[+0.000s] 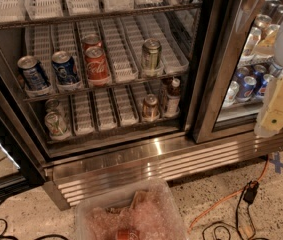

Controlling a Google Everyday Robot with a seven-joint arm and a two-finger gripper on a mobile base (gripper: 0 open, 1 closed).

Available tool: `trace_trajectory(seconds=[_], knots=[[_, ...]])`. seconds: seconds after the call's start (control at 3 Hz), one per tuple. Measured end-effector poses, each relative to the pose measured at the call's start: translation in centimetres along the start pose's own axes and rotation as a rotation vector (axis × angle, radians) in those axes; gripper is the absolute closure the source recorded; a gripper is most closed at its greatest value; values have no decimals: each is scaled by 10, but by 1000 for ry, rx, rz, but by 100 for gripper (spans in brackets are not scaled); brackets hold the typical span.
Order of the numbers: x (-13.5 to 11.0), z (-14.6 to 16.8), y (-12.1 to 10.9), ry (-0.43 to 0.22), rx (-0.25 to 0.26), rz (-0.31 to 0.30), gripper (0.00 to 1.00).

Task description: Pick coke can from middle shelf of fridge

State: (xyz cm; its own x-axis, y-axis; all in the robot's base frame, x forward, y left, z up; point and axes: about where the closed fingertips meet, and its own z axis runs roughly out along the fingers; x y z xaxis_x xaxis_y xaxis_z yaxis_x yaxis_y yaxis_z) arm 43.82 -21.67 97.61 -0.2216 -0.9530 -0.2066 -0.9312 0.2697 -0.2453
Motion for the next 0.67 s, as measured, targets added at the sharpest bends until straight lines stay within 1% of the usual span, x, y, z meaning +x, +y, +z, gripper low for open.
trace_trajectory(seconds=[0.33, 0.67], knots=[[-1, 3, -2, -1, 13, 7, 0], [-7, 35, -3, -9, 17, 8, 0]])
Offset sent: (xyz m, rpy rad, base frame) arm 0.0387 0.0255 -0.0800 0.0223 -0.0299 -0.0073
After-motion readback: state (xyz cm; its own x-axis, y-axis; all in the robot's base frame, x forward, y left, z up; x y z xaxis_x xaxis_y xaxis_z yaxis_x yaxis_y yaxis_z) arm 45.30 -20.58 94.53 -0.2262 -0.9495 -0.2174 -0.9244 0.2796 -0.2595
